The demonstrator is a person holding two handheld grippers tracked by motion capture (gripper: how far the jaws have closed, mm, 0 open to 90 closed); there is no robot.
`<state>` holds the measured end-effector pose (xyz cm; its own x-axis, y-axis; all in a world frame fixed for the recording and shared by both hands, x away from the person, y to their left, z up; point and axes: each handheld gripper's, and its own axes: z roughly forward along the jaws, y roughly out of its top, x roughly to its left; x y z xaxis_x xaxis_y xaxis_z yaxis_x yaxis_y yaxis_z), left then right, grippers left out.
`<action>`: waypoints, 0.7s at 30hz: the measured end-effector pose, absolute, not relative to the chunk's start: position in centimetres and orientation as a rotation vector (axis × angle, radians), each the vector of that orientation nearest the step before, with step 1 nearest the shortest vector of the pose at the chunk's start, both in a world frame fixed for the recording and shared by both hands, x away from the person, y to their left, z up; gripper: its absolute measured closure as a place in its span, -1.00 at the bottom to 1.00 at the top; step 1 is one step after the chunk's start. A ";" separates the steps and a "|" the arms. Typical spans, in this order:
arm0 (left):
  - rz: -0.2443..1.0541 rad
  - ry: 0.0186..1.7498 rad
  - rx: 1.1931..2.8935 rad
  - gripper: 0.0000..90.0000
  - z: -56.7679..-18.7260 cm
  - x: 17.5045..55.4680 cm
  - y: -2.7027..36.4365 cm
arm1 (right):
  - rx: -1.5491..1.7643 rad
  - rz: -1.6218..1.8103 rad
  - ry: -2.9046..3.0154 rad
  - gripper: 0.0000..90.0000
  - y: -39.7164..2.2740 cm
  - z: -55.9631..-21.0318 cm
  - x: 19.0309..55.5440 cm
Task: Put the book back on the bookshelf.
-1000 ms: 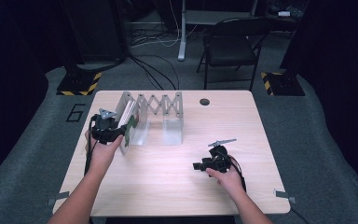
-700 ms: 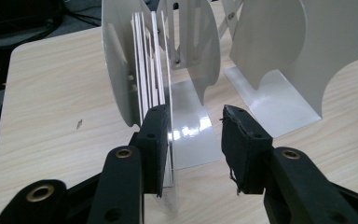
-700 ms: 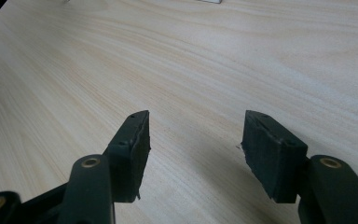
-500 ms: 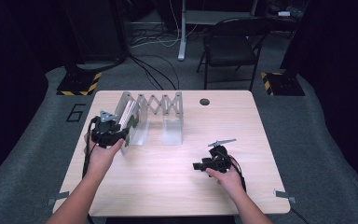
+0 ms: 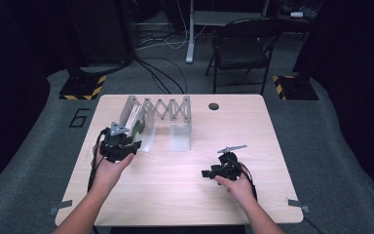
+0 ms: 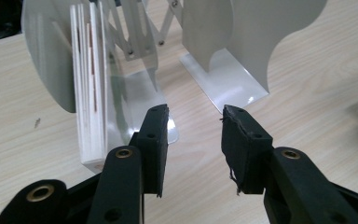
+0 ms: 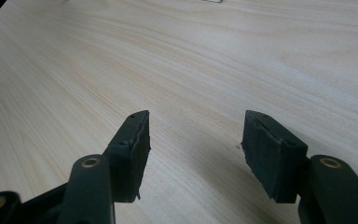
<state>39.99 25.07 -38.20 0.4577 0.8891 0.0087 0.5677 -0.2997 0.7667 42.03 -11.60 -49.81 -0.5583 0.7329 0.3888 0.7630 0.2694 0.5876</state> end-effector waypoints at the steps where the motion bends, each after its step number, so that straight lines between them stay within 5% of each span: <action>1: 0.579 1.210 1.993 0.36 -38.4 39.8 24.9 | -1.459 -1.180 -2.469 -0.08 -11.6 -49.8 42.0; 21: 0.550 1.136 2.060 0.36 -41.4 36.6 24.7 | -1.454 -1.182 -2.476 -0.08 -11.6 -49.8 42.0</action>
<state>36.64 24.68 -41.38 0.5227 0.8521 0.0269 0.5501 -0.3612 0.7529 42.02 -11.62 -49.81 -0.5610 0.7328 0.3851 0.7602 0.2719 0.5900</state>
